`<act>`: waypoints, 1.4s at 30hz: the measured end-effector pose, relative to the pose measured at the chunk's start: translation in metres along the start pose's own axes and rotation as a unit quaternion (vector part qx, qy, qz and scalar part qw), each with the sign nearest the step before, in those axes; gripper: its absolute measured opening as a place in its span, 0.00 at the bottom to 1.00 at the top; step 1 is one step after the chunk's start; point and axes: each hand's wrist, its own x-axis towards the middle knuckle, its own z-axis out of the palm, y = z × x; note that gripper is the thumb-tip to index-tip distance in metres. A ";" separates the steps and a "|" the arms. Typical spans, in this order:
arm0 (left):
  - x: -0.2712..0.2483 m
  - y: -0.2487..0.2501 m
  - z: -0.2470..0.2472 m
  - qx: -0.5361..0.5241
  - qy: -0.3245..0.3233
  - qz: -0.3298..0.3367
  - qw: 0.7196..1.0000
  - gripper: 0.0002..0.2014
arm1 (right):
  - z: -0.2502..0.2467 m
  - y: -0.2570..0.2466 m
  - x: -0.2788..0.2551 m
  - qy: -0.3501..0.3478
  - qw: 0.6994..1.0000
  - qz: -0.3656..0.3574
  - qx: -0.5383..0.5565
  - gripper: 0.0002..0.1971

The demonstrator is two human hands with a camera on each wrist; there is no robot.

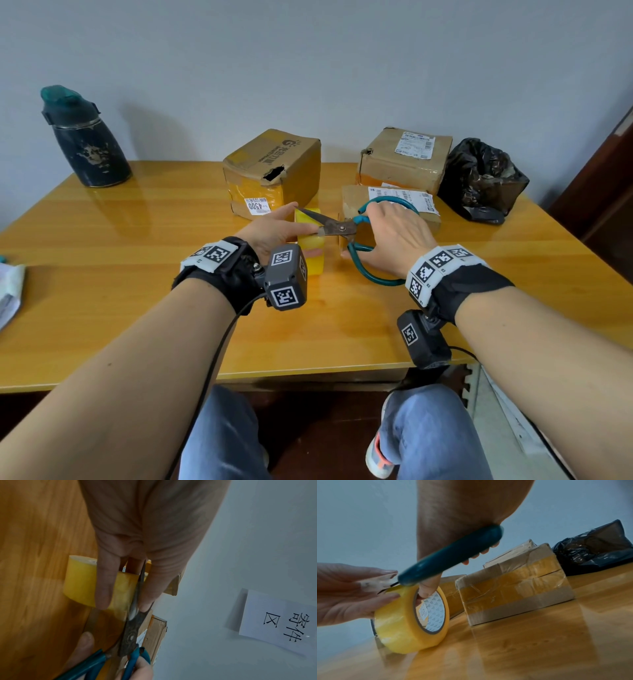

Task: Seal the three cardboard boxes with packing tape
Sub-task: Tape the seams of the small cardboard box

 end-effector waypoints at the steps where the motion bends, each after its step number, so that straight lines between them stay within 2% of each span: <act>1: 0.001 0.000 -0.001 -0.007 0.001 0.001 1.000 0.45 | 0.001 0.000 0.001 0.000 1.000 -0.001 -0.004 0.37; 5: 0.006 0.002 -0.003 0.002 0.001 -0.009 1.000 0.46 | 0.003 0.000 0.002 -0.004 1.000 -0.003 -0.014 0.36; 9: 0.013 0.002 -0.009 0.069 0.004 -0.024 0.997 0.61 | -0.001 -0.002 0.003 -0.008 0.999 -0.004 -0.038 0.37; 10: 0.014 0.002 -0.010 0.070 0.003 -0.024 0.997 0.61 | -0.002 -0.002 0.004 -0.012 0.999 -0.005 -0.047 0.37; 14: 0.006 0.003 -0.004 0.045 0.000 -0.010 0.999 0.44 | -0.008 -0.003 0.003 -0.032 0.997 -0.003 -0.072 0.36; 16: 0.005 0.003 -0.003 0.041 0.003 -0.007 0.999 0.40 | -0.010 -0.002 0.003 -0.040 0.996 -0.010 -0.080 0.37; 23: 0.002 0.003 -0.007 0.117 0.007 0.001 0.993 0.43 | -0.012 0.003 0.003 -0.056 0.994 -0.021 -0.087 0.38; 30: -0.006 0.001 -0.004 0.058 0.005 -0.004 0.998 0.44 | -0.014 0.009 0.003 -0.053 0.996 0.015 -0.072 0.39; 37: -0.007 0.004 -0.007 0.023 0.028 0.010 0.999 0.46 | 0.000 0.004 -0.001 -0.045 0.989 0.106 0.096 0.32; 39: -0.014 0.008 -0.007 0.057 0.042 0.019 0.997 0.41 | 0.004 0.004 -0.001 -0.038 0.984 0.120 0.129 0.32; 42: -0.022 0.018 -0.011 0.170 0.084 0.029 0.981 0.36 | 0.005 0.000 -0.001 -0.052 0.985 0.109 0.123 0.32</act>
